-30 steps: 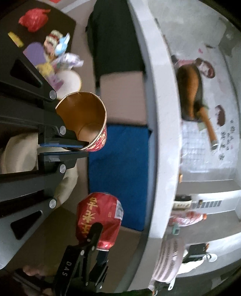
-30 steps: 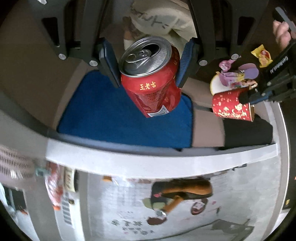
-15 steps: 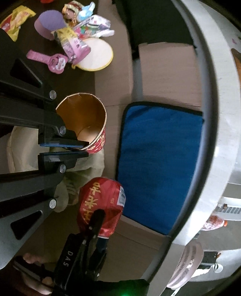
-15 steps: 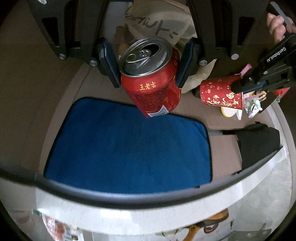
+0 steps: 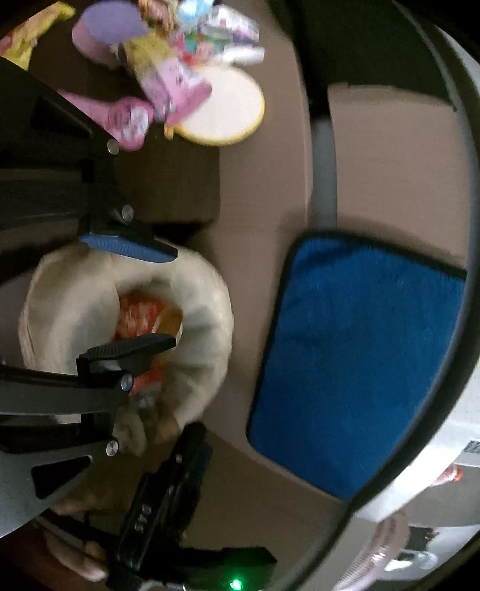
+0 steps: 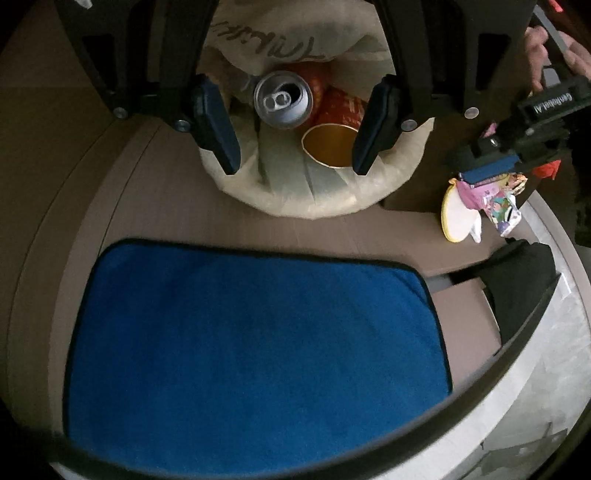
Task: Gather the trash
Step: 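Open the right tool over the bin while the left tool releases the cup, then move the left tool to the red plastic bag and grasp it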
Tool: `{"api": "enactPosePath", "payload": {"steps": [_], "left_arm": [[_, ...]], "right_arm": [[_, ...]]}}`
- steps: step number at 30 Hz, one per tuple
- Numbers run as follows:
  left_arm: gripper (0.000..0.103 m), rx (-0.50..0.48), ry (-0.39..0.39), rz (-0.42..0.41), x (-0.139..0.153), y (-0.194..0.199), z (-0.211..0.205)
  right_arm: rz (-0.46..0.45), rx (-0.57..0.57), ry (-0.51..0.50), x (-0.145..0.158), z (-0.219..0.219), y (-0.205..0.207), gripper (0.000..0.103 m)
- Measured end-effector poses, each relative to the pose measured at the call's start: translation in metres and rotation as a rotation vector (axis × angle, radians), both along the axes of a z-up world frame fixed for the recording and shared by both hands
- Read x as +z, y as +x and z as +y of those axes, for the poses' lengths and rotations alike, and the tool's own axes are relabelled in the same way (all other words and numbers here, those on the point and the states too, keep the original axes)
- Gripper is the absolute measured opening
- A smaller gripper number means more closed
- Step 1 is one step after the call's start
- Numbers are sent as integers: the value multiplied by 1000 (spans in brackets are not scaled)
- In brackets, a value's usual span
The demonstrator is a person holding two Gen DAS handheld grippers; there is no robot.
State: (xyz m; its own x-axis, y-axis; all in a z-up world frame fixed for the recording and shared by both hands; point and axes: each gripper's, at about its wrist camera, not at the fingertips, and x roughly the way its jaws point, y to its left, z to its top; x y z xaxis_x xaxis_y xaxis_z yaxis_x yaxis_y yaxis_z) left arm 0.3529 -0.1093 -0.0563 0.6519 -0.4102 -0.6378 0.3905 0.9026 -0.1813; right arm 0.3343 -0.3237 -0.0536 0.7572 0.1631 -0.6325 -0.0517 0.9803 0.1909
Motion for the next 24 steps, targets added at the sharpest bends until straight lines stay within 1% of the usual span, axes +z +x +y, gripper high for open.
{"api": "enactPosePath", "payload": {"steps": [1,3,7,11,14,18,22,24], "left_arm": [[41,17,26,-17,0,-4,1],[41,34,50,-29,-3,-9,5],[41,61,39,-1,-9,-17,28],[41,106,47,2,-9,-23,66],[41,151,58,1,-5,-31,99],[41,227,61,-6,-1,-43,146],[41,301,61,-24,4,-63,196],[41,335,68,-35,4,-72,218]], "right_arm": [[5,3,-3,-3,2,0,60],[6,2,-21,-7,8,-2,60],[-12,-7,-70,-7,23,-14,60],[-39,9,-98,1,45,-29,60],[-55,42,-121,9,69,-41,60],[-64,98,-113,19,101,-46,60],[-91,129,-133,27,139,-50,60],[-103,167,-123,29,164,-52,60]]}}
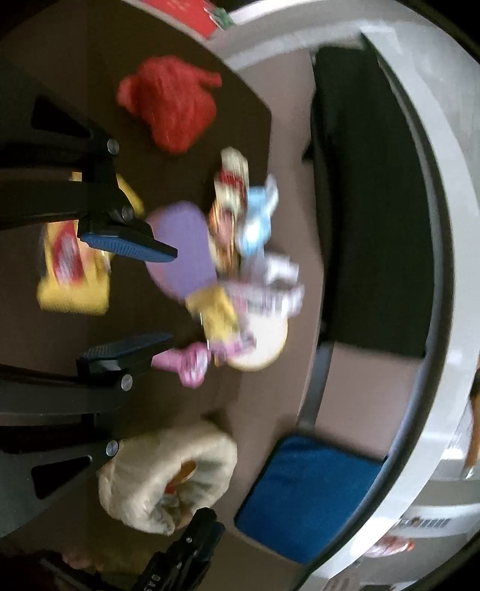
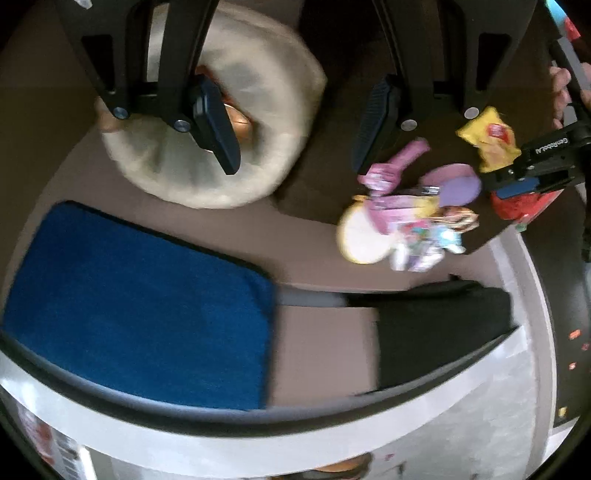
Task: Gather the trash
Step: 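Move the left tool to the red plastic bag and grasp it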
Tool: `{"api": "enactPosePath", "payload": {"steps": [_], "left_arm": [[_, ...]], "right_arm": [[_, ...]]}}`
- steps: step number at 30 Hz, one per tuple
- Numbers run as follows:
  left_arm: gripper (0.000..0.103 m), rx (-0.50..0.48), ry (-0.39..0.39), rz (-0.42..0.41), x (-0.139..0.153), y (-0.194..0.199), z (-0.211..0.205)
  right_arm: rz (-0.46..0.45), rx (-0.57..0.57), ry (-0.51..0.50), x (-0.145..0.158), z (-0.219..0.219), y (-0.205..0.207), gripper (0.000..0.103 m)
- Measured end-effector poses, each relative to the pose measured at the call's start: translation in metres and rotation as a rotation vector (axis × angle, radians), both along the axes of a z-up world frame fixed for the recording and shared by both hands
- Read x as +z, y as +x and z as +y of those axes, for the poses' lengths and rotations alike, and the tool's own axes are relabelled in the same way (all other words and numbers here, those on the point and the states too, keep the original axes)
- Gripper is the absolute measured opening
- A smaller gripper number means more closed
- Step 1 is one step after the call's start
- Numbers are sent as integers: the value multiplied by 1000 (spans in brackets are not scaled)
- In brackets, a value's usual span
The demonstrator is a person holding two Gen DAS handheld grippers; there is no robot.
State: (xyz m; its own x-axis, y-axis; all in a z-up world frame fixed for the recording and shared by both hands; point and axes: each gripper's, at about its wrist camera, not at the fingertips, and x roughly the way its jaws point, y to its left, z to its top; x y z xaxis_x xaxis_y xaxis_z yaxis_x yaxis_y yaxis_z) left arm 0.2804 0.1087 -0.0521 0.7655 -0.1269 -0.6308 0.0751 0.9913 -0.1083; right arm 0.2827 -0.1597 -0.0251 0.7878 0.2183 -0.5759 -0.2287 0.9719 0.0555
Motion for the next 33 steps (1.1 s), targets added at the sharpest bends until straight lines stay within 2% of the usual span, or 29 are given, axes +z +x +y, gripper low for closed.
{"api": "enactPosePath", "payload": {"steps": [6,13,18,24,28,33], "left_arm": [[41,87,-6,1,-4,-27,64],[41,173,-9,-9,-13,-50,118],[41,233,-55,-7,-22,-50,144],[41,202,-74,-22,-28,-46,146],[41,179,-179,-46,-30,-43,161],[44,248,-323,-43,-37,-29,192]], "right_arm": [[-16,126,-46,4,80,-8,60],[22,227,-39,-6,138,-9,60],[73,290,-27,-25,157,-3,60],[107,281,-30,-41,159,3,60],[80,273,-19,-42,152,2,60],[31,249,-73,-41,151,-3,60]]}}
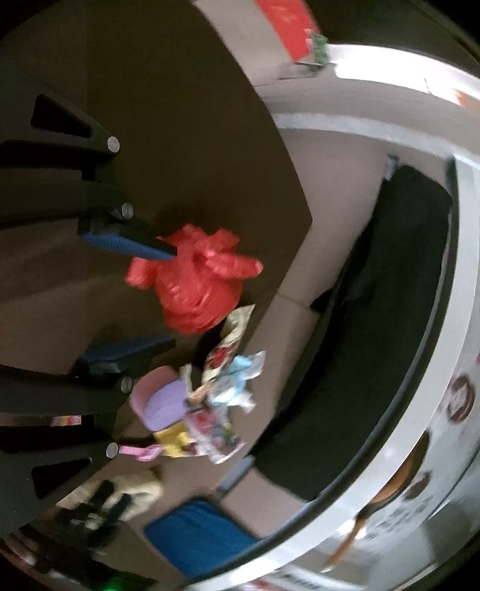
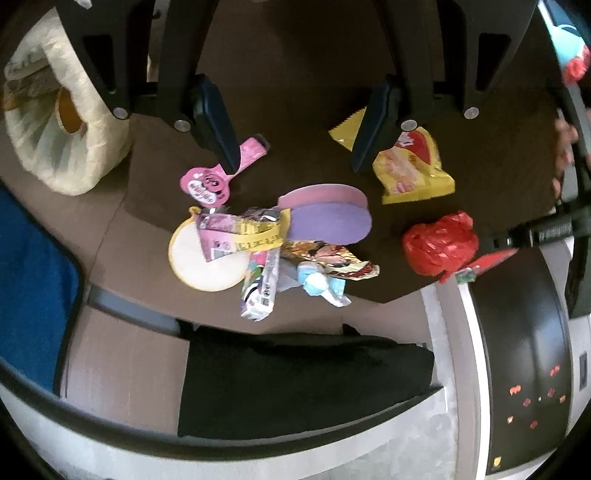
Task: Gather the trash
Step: 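Move the left tool to the red plastic bag and grasp it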
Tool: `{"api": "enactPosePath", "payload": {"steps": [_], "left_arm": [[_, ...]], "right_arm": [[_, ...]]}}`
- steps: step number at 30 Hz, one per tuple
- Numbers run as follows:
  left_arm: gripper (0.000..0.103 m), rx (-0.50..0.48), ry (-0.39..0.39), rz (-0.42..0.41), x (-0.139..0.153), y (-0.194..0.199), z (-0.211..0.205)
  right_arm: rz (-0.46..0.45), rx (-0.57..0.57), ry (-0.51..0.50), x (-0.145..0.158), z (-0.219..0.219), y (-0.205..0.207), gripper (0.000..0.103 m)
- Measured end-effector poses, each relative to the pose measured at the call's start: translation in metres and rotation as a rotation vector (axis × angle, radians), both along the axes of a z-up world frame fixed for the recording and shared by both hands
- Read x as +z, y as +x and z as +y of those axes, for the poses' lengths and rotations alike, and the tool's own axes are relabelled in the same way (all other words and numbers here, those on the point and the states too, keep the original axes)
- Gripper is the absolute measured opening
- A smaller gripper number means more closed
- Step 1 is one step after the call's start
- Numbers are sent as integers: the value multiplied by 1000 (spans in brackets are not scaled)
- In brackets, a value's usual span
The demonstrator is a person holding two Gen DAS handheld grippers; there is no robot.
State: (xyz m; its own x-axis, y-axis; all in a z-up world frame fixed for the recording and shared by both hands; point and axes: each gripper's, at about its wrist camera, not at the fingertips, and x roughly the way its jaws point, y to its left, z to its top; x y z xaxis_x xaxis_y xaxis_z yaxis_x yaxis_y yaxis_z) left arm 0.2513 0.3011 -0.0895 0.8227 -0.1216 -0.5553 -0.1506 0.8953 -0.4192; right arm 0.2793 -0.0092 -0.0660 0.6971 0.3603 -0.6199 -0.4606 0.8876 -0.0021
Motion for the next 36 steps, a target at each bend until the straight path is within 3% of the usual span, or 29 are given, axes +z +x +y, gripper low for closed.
{"api": "enactPosePath", "payload": {"steps": [3,7,14,17,19,22,25,30,36], "left_arm": [[46,30,-5,-5,2,19,15],[48,48,-22,78,-9,46,33],[64,-24,-231,160,-37,65,31],[64,-60,-268,188,-42,69,21],[61,-62,-249,183,-41,70,12],[44,-64,-210,160,-34,68,-1],[38,-62,-126,136,-22,59,-15],[36,-35,15,105,-3,24,-36],[36,-1,31,52,8,-19,-35]], "right_arm": [[23,11,16,-4,-1,3,60],[81,41,51,-11,-5,6,60],[116,92,58,-21,-5,5,60],[136,137,74,-22,0,4,60],[132,145,65,-22,3,2,60],[138,156,62,-23,5,1,60],[150,181,67,-23,5,1,60],[155,260,52,-21,11,-2,60],[194,365,59,-19,30,5,60]]}}
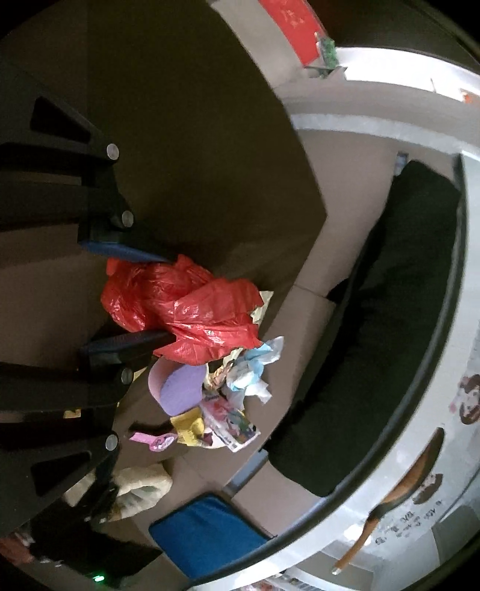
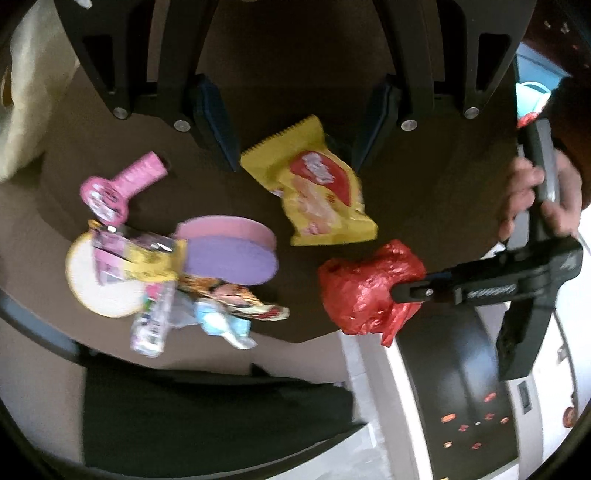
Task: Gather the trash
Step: 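Move the left tool to the red plastic bag and grasp it, then grasp the yellow snack wrapper with the right tool while the left tool holds the bag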
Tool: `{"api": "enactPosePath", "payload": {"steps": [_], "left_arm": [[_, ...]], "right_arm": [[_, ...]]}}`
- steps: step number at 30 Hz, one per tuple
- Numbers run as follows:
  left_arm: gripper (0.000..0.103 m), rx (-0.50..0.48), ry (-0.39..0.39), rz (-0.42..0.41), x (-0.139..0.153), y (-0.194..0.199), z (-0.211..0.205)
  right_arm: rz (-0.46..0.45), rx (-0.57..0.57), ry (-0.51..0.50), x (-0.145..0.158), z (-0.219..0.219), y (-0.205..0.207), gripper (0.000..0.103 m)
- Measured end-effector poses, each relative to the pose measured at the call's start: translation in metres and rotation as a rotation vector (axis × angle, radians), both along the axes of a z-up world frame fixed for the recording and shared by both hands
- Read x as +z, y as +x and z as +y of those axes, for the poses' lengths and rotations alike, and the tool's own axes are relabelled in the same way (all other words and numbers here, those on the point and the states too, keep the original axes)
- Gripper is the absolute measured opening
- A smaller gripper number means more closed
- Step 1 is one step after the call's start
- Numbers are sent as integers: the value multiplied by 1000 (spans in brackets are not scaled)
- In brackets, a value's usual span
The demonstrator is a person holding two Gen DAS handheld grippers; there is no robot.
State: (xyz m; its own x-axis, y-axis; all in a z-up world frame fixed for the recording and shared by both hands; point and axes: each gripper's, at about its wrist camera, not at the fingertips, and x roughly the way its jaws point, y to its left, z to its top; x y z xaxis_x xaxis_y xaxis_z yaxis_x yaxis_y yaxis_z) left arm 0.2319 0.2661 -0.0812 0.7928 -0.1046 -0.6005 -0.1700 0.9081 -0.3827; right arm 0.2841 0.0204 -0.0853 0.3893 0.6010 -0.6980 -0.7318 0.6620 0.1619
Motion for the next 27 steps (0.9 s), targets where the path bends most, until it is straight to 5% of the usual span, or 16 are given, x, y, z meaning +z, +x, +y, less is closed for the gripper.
{"api": "enactPosePath", "payload": {"steps": [5,13,27], "left_arm": [[36,-13,-20,10,1,-17,7],[36,15,-2,-6,3,-30,18],[36,24,-11,-3,-3,-29,18]], "right_arm": [[-19,49,-66,-6,25,16,60],[106,59,-61,-33,45,43,62],[-51,60,-181,-27,61,13,54]]}}
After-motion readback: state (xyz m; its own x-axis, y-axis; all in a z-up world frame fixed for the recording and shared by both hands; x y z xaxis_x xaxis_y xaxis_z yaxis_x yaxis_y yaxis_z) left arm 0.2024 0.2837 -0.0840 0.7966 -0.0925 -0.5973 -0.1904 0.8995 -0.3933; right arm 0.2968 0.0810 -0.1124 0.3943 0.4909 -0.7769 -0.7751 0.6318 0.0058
